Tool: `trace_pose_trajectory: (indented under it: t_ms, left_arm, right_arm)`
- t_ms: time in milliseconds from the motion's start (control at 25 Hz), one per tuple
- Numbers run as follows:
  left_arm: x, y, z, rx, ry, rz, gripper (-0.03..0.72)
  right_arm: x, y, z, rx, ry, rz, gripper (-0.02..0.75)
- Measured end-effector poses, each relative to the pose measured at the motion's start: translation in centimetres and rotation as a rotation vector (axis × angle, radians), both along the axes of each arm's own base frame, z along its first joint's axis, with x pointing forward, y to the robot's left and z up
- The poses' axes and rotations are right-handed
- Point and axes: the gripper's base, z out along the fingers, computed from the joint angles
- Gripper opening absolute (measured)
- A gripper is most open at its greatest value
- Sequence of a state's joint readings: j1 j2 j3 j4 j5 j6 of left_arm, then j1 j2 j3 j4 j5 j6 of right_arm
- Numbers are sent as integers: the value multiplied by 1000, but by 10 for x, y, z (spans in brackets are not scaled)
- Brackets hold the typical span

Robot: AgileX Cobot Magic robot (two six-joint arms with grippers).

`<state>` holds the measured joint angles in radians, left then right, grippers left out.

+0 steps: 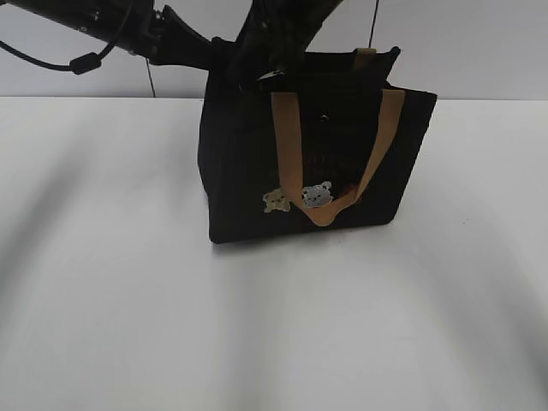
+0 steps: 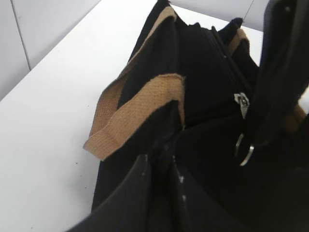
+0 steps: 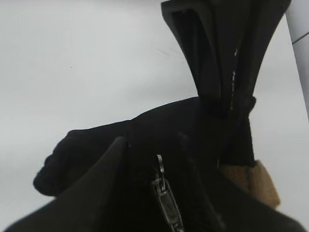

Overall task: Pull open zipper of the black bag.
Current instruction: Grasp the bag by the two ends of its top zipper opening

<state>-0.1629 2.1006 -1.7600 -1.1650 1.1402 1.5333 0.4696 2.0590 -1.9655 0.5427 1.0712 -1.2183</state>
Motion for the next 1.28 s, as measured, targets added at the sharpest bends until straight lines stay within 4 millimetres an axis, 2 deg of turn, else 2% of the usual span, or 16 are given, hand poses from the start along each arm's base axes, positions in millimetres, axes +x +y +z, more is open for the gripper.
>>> trace_pose_trajectory:
  t_ms: [120,440,680,1000,1080,1240,1280]
  left_arm:
    - [-2,1,7,-2,-15,1,52]
    - [-3,1,8,-2,-16,0,52]
    - [-3,1,8,-2,-15,-2,52]
    - [-3,1,8,-3,-14,-4,52]
    - [-3,1,8,-3,-13,-5,52]
    - [-4,0,8,-6,-12,-9,52]
    - [-4,0,9,-6,-12,-12,52]
  right_arm:
    - [0,-1,-1,-16,-17,16,248]
    - [4,-8,-4,-125,-91,39,249]
    - [3,-8,-6,-147,-117,101,308]
    - [4,-6,-11,-150,-131,158,312]
    - [5,-5,-15,-149,-123,160,265]
    - [5,-4,-16,-148,-118,162,55]
    - [5,-4,-15,-147,-118,161,50]
